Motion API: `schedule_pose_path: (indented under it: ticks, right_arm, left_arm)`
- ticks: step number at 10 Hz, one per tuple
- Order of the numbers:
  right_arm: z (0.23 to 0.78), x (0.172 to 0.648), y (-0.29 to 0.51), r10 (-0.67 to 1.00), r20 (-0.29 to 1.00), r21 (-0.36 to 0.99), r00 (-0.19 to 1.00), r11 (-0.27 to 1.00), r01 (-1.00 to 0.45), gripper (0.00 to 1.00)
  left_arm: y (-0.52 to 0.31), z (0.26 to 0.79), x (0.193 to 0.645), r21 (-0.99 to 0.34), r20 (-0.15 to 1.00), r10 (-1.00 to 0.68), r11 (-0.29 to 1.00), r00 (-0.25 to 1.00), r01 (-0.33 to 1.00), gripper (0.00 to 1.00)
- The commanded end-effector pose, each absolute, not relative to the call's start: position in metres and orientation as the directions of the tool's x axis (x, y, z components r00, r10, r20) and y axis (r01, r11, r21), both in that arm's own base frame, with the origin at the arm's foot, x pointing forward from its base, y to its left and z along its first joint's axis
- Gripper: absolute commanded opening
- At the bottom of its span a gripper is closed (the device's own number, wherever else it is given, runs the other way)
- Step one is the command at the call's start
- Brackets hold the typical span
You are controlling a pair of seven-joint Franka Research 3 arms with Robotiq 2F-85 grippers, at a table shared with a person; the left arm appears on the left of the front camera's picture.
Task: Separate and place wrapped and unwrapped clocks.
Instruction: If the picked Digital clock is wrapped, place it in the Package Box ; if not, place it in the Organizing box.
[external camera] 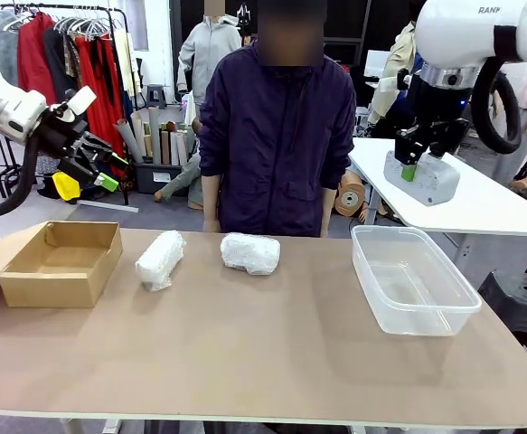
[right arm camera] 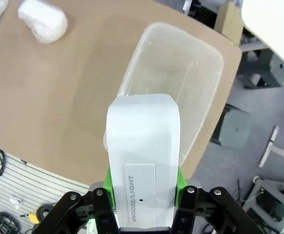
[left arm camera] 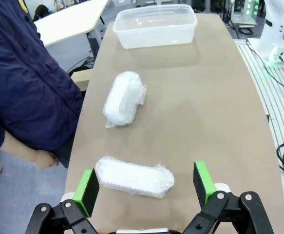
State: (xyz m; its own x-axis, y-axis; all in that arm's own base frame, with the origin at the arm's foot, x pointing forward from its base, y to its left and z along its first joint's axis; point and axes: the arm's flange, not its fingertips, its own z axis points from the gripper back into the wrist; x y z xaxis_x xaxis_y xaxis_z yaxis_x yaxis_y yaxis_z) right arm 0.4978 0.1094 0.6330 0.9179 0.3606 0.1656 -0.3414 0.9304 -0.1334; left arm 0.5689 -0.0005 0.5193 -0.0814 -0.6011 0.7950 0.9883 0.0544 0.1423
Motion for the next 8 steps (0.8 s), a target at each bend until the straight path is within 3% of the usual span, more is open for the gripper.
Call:
schedule_pose_path:
  ticks: [1, 8]
  right_arm:
    - [0.6347, 0.4945, 0.1137, 0.369, 0.151, -0.133, 0.917, 0.927, -0.351, 0.00]
    - [0.6347, 0.4945, 0.1137, 0.369, 0.151, -0.133, 0.917, 0.927, -0.351, 0.00]
  left_arm:
    - [-0.0008, 0.5204, 0.5692, 0.145, 0.795, -0.601, 0.055, -0.084, 0.988, 1.00]
    - [-0.0008, 0.5204, 0.5692, 0.145, 0.795, -0.601, 0.055, -0.084, 0.988, 1.00]
